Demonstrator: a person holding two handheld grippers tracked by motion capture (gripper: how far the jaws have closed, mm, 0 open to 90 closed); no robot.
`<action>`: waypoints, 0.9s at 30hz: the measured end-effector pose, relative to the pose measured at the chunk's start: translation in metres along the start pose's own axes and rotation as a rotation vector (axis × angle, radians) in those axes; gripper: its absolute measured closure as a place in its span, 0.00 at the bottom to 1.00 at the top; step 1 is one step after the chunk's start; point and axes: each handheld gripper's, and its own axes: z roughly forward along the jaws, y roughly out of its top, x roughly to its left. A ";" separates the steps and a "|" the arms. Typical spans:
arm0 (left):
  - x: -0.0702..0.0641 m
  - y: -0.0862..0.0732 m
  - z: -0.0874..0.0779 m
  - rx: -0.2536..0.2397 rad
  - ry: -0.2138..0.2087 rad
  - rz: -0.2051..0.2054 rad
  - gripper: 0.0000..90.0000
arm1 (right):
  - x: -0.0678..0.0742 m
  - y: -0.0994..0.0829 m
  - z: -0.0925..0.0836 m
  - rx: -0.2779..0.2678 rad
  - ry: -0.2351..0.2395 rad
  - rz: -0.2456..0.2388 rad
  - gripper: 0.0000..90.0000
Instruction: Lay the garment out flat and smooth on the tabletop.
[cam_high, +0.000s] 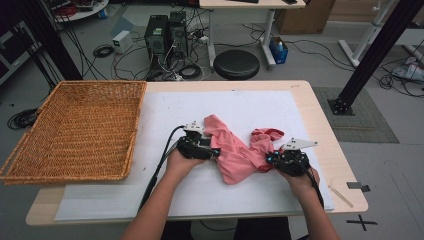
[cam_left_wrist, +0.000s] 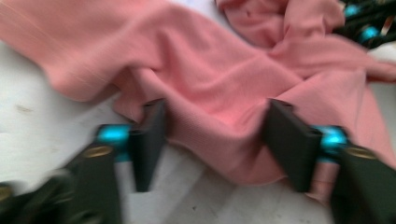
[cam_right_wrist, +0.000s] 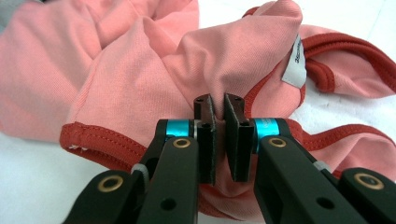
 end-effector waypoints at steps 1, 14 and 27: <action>-0.001 -0.001 0.002 0.023 0.011 0.015 0.62 | 0.000 -0.001 0.001 0.003 -0.001 0.005 0.93; -0.016 -0.017 -0.068 -0.087 0.012 0.107 0.95 | -0.005 0.022 0.004 -0.031 -0.018 -0.009 0.94; -0.033 -0.068 -0.104 -0.169 0.027 0.042 0.76 | 0.014 0.051 0.026 -0.029 -0.007 -0.088 0.92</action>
